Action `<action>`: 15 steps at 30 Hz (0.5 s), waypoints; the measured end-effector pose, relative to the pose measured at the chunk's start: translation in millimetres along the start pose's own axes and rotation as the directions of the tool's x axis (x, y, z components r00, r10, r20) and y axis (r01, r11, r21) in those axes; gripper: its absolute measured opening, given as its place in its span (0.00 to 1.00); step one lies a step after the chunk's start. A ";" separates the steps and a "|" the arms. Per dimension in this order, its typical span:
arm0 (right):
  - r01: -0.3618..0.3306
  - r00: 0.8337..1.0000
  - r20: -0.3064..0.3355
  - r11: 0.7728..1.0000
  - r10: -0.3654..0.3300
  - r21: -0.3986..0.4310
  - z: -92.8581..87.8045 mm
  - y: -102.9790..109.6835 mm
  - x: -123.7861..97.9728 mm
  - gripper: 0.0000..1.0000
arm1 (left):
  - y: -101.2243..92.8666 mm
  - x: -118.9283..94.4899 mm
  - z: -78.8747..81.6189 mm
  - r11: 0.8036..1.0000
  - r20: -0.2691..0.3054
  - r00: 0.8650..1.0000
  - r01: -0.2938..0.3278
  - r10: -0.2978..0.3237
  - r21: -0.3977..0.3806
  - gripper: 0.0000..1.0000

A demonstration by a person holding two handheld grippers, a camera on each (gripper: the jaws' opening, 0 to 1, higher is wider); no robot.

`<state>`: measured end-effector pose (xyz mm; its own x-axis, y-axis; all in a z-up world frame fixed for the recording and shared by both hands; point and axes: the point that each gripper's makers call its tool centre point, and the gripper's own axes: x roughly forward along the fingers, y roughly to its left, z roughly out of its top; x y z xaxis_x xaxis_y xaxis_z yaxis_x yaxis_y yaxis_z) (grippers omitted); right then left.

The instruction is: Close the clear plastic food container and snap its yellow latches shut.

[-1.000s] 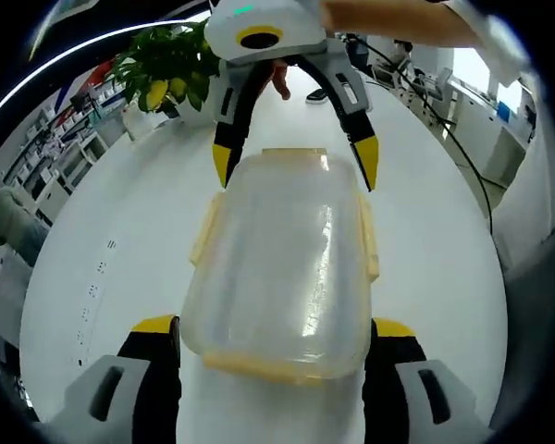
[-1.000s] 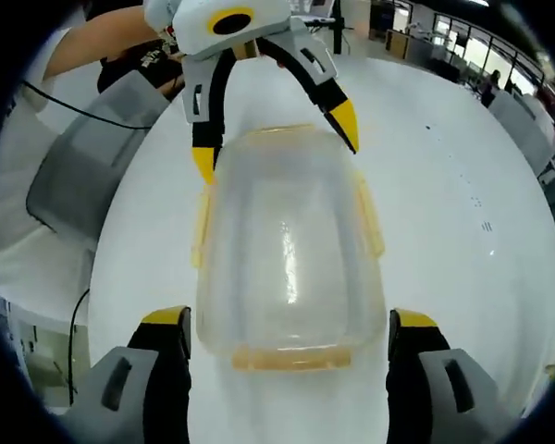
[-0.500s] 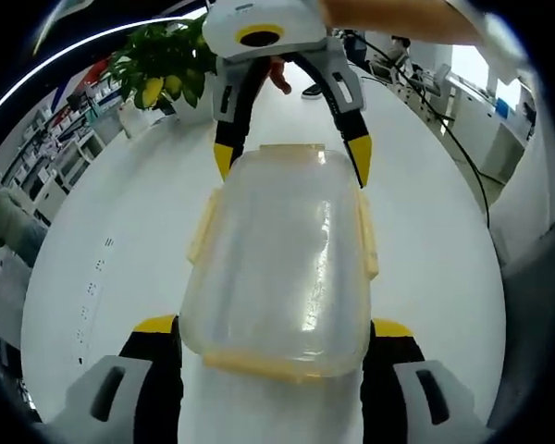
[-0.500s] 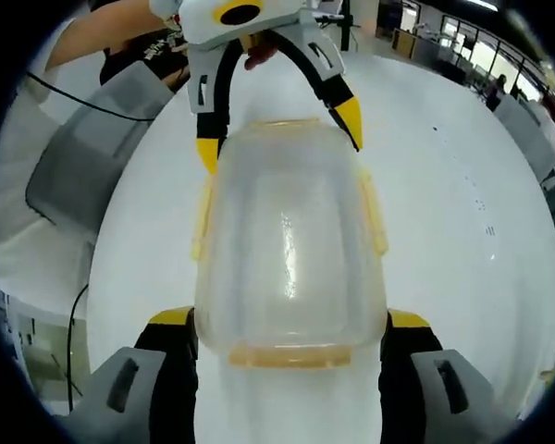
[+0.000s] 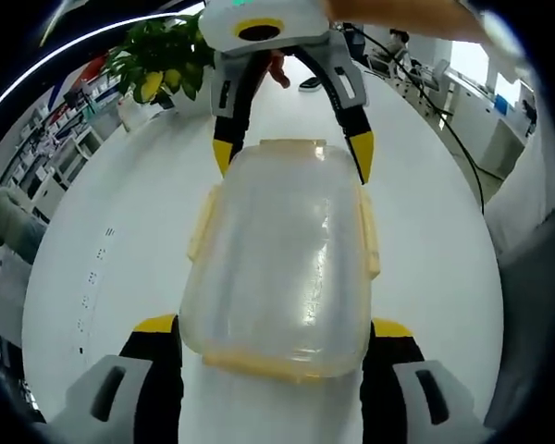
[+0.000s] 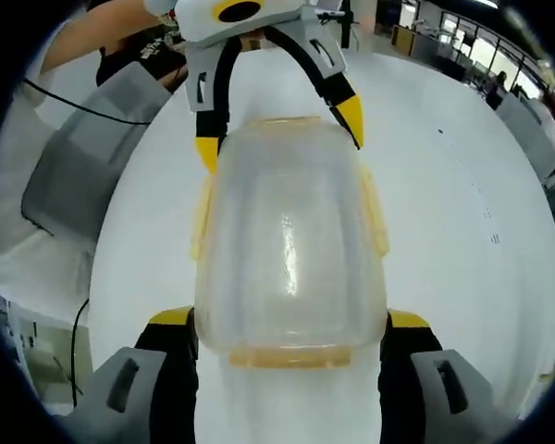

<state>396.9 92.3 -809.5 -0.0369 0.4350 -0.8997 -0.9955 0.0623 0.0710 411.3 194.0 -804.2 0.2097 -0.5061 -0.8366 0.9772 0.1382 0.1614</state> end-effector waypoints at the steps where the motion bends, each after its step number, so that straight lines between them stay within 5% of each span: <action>1: 0.000 1.000 0.000 1.000 0.000 -0.001 2.4 0.6 1.2 0.78 | -0.5 -1.4 -2.4 1.000 -0.002 1.000 0.000 0.000 -0.001 0.75; 15: -0.012 1.000 -0.002 1.000 0.012 -0.025 47.7 11.9 24.3 0.78 | -8.3 -29.6 -46.7 0.999 -0.005 1.000 -0.019 0.019 -0.034 0.76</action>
<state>388.3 146.4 -809.9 -0.0492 0.4339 -0.8996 -0.9969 0.0344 0.0711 395.3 247.6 -805.3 0.2277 -0.4989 -0.8362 0.9714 0.1761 0.1594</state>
